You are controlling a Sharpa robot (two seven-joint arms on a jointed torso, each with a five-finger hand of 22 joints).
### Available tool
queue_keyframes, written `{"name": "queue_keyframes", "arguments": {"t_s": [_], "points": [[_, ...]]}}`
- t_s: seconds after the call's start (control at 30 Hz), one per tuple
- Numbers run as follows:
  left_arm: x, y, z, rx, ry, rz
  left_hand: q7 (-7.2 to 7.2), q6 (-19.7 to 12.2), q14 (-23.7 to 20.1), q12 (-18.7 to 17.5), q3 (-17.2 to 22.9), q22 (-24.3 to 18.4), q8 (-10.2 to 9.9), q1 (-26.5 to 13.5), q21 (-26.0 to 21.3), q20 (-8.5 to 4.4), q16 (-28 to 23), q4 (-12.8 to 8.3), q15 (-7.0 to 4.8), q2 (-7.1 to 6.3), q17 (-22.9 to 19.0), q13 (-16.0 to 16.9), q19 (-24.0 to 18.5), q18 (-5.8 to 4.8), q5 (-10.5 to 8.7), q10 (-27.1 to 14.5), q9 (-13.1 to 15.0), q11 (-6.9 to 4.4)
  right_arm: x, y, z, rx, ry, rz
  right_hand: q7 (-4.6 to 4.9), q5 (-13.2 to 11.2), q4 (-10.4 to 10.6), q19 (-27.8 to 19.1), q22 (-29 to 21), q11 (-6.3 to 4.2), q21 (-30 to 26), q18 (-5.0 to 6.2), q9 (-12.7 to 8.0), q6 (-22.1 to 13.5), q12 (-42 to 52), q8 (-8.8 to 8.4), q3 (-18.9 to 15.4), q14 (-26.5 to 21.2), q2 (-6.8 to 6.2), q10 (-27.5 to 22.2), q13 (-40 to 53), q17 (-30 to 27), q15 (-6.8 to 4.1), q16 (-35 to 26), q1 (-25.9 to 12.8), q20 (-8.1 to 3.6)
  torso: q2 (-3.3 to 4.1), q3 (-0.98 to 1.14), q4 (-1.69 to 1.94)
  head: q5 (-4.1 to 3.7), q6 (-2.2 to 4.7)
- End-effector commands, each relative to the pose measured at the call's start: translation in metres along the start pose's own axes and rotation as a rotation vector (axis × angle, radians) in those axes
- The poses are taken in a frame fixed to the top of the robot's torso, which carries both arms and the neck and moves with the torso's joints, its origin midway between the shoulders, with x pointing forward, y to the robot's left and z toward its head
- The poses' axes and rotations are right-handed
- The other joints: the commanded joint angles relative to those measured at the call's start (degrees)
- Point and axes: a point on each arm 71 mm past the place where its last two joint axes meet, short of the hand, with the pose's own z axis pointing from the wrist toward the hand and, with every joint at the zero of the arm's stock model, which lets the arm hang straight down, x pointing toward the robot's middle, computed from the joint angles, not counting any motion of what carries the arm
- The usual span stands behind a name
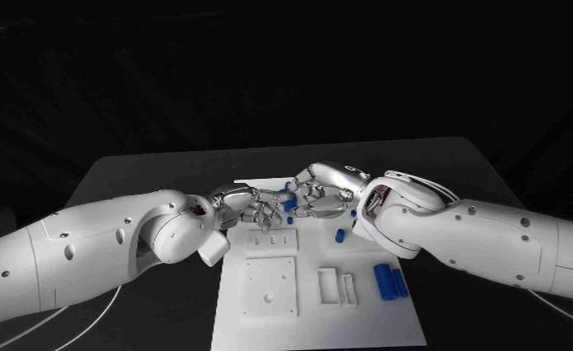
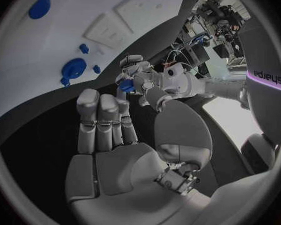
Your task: Assemble the parts on the task board
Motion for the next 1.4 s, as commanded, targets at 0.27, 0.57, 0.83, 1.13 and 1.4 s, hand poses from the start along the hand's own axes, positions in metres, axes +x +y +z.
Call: {"name": "queue_keyframes", "arguments": {"t_s": [0.27,0.57,0.83,1.13,1.4], "points": [[0.0052,-0.0008,0.0008,-0.003,0.046,0.016,-0.45,1.78,0.03,0.0,0.16,0.5,1.23,1.91,-0.4,-3.4,-0.33,-2.95,-0.03,3.4,0.39,0.32,0.3,-0.41,2.85,1.47,-0.81,-0.51,0.0018,0.0023,0.0015,-0.005,0.02,-0.005,0.71,-0.34,0.08,0.04,0.87,-0.2,0.28,5.8,0.02,1.05,-0.07,0.4,-0.22,-0.02,0.09,0.2,-0.1,0.06,-0.18,0.25,0.12,-0.27,-0.01,-0.02,0.01,-0.11,-0.16],[0.0045,-0.0008,0.0009,-0.002,0.046,0.018,-0.76,2.49,0.23,0.07,0.23,0.73,1.74,2.55,-0.45,-3.47,-0.28,-4.27,-0.1,4.89,0.59,0.49,0.49,-0.49,4.44,2.22,-1.24,-0.79,0.0026,0.0027,0.0017,-0.004,0.029,-0.005,0.72,-0.42,0.11,0.04,0.86,-0.2,0.28,5.8,0.01,1.05,-0.08,0.4,-0.27,-0.02,0.1,0.21,-0.11,0.06,-0.18,0.25,0.04,-0.26,-0.01,-0.01,-0.02,0.11,-0.29],[0.0042,-0.0008,0.0009,0.0,0.046,0.02,-1.05,3.17,0.38,0.19,0.3,0.89,2.21,2.87,-0.5,-3.53,-0.21,-5.0,-0.18,5.89,0.76,0.63,0.64,-0.55,4.77,2.92,-1.49,-1.07,0.0031,0.0032,0.0019,-0.005,0.034,-0.005,0.72,-0.45,0.11,0.04,0.86,-0.2,0.27,5.8,0.01,1.04,-0.09,0.4,-0.29,-0.02,0.12,0.22,-0.12,0.06,-0.18,0.24,0.0,-0.26,0.0,-0.01,-0.03,-0.01,-0.4],[0.0026,-0.0012,0.0007,0.007,0.032,0.02,-1.54,4.41,0.48,0.2,0.86,1.24,3.09,4.19,-0.65,-3.58,-0.21,-6.7,-0.21,9.36,1.05,0.78,0.75,-0.73,5.58,4.44,-1.99,-1.64,0.0034,0.0032,0.0016,-0.005,0.038,-0.005,0.72,-0.47,0.11,0.04,0.85,-0.2,0.26,5.8,0.0,1.04,-0.1,0.4,-0.31,-0.02,0.11,0.22,-0.12,0.06,-0.18,0.23,-0.04,-0.25,-0.01,0.0,-0.04,-0.02,-0.49],[0.0026,-0.0019,0.0017,0.012,0.024,0.024,-2.18,5.89,0.96,0.4,1.15,1.51,3.97,4.76,-0.51,-3.71,0.16,-7.3,-0.43,11.61,1.36,0.9,1.09,-0.75,6.19,5.99,-2.01,-2.23,0.0044,0.0044,0.0027,-0.007,0.041,-0.004,0.72,-0.47,0.11,0.03,0.85,-0.2,0.26,5.8,0.0,1.03,-0.1,0.4,-0.32,-0.02,0.11,0.22,-0.13,0.06,-0.18,0.23,-0.06,-0.25,0.0,0.01,-0.02,-0.01,-0.57]]}}
